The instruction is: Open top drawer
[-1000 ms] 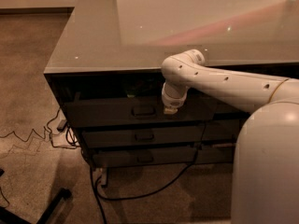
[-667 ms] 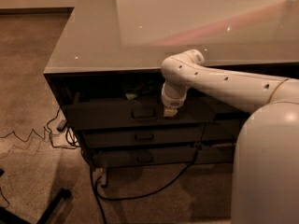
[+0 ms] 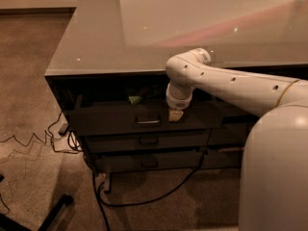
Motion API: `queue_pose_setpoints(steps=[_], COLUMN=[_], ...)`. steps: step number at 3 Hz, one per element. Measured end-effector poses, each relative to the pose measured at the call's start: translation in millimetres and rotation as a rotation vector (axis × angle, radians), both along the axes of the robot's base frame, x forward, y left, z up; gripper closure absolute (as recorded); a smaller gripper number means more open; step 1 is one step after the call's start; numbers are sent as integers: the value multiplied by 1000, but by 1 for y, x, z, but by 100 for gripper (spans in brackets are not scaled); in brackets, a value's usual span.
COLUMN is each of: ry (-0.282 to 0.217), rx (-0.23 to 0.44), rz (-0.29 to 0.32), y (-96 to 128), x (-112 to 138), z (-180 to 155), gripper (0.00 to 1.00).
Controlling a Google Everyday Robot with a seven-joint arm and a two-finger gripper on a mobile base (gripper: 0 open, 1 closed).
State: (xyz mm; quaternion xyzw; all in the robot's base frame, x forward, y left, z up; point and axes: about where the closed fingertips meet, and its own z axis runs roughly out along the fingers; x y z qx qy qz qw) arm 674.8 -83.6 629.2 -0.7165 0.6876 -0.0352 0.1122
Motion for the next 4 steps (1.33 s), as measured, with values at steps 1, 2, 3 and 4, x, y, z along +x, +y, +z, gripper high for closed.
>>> queue_pose_setpoints(steps=[1,2,3,4], ry=[-25,-32,-32,-24], rx=[0,-25,-25,-40], rz=[0,13,13,31], y=[-2,-11,-11,-8], x=[-6,-47,-47,-53], z=[9,22,22,14], gripper=[27,0,0,0])
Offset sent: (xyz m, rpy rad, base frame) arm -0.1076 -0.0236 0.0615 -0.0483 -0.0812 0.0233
